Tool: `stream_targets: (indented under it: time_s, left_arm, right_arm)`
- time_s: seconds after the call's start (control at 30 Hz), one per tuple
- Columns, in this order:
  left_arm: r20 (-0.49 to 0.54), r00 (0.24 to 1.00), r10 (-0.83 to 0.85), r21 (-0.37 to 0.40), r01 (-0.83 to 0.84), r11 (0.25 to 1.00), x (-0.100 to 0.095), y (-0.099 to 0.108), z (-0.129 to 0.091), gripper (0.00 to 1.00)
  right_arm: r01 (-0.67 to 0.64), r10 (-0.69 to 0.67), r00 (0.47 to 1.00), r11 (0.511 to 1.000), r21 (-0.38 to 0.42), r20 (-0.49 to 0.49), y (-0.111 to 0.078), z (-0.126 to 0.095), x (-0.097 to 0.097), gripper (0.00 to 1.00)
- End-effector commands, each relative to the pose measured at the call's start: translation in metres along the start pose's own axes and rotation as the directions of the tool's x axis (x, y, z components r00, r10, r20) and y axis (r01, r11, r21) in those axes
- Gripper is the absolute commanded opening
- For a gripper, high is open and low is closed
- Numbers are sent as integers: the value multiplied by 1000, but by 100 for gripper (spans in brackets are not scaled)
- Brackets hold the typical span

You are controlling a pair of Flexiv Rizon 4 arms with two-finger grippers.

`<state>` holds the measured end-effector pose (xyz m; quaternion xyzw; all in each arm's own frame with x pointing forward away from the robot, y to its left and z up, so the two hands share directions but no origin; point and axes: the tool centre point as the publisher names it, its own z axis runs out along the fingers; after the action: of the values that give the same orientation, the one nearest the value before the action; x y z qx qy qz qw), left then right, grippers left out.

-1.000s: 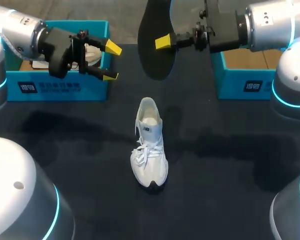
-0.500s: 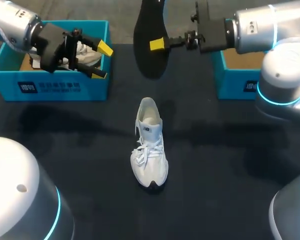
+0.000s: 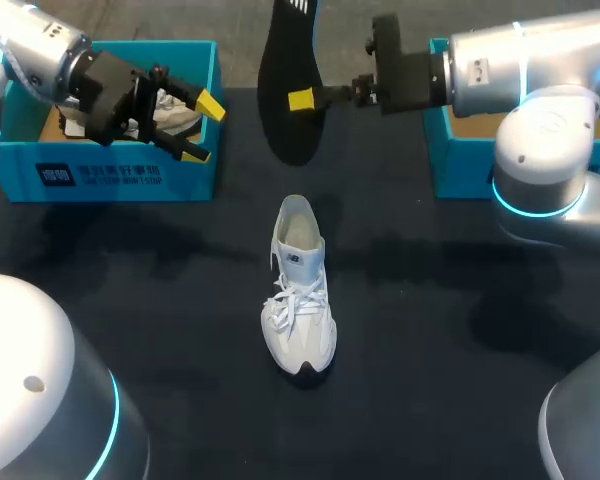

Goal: Take the shoe out of the shoebox, open the shoe tongue, remove and reinsert the insole, then place the shoe into the shoebox

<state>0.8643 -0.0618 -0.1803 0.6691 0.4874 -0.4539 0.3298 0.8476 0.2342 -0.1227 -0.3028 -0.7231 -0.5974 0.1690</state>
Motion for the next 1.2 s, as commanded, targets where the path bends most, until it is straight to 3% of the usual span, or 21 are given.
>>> stream_targets:
  time_s: [0.03,0.5,1.2]
  left_arm:
    - [-10,1000,5,25,-4,1000,8,13,8,100]
    - [-27,1000,-4,9,4,1000,32,33,25,100]
    - [-20,1000,16,62,-15,998,56,41,40,100]
  right_arm:
    - [10,-9,1000,1000,-13,7,-6,9,-9,0]
    - [-13,13,999,1000,-13,35,-39,19,-51,0]
    - [-76,77,996,997,-16,49,-78,25,-72,0]
